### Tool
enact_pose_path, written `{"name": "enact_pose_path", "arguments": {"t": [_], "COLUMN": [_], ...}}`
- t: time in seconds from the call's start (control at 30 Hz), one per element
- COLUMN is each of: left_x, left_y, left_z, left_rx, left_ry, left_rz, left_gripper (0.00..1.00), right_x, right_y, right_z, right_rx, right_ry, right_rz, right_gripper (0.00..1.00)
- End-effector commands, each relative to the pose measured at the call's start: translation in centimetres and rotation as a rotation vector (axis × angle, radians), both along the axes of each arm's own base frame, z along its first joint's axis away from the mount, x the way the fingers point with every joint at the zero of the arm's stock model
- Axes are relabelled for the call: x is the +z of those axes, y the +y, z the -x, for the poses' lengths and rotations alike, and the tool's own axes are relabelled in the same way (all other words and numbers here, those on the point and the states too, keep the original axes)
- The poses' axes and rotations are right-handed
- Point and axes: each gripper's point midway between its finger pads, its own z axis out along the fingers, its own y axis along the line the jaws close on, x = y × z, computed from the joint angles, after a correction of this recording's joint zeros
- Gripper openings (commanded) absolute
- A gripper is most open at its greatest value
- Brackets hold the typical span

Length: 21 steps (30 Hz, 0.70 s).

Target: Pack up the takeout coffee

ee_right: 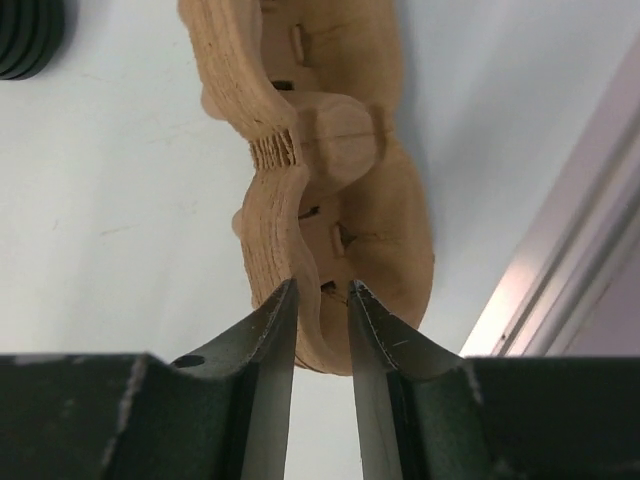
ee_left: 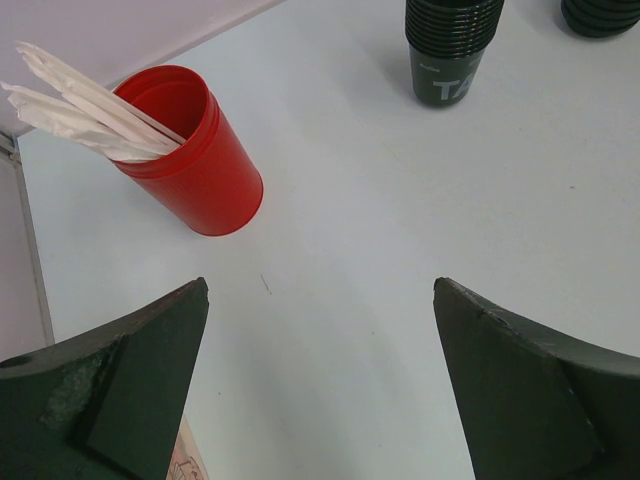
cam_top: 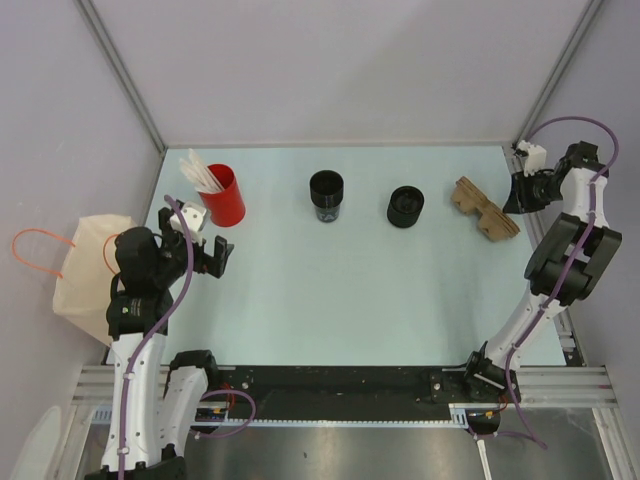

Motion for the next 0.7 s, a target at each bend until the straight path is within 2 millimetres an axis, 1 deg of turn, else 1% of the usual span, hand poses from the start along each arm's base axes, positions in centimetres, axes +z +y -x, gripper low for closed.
{"name": "enact_pose_path", "arguments": {"t": [0.0,0.2,0.33,0.53,0.67], "left_x": [0.28,0.2,0.24,0.24,0.17], "left_y": [-0.18,-0.07,-0.1,-0.1,-0.09], "left_z": [-0.17,-0.23,-0.24,-0.23,-0.24], "left_rx": [-0.01,-0.005,-0.007,-0.006,-0.007], "left_ry": [-0.015,-0.014,-0.015,-0.015,-0.012], "left_rz": [0.017,0.017,0.017,0.018,0.017], "left_gripper": [0.99,0.99,1.0,0.99,1.0], "right_x": [1.11,1.23,0.98,1.15,0.62], "right_y": [2.25,2.76,2.58,2.36,2.32], "right_z": [0.21,0.12,0.11,-0.08,-0.08], "right_rx": [0.094,0.12,0.118,0.113,0.108], "right_ry": [-0.009,-0.016,-0.013,-0.023,-0.01], "right_rz": [-0.132,-0.171,-0.176,-0.193,-0.199], "right_gripper": [0.32,0.32,0.31,0.3,0.29]}}
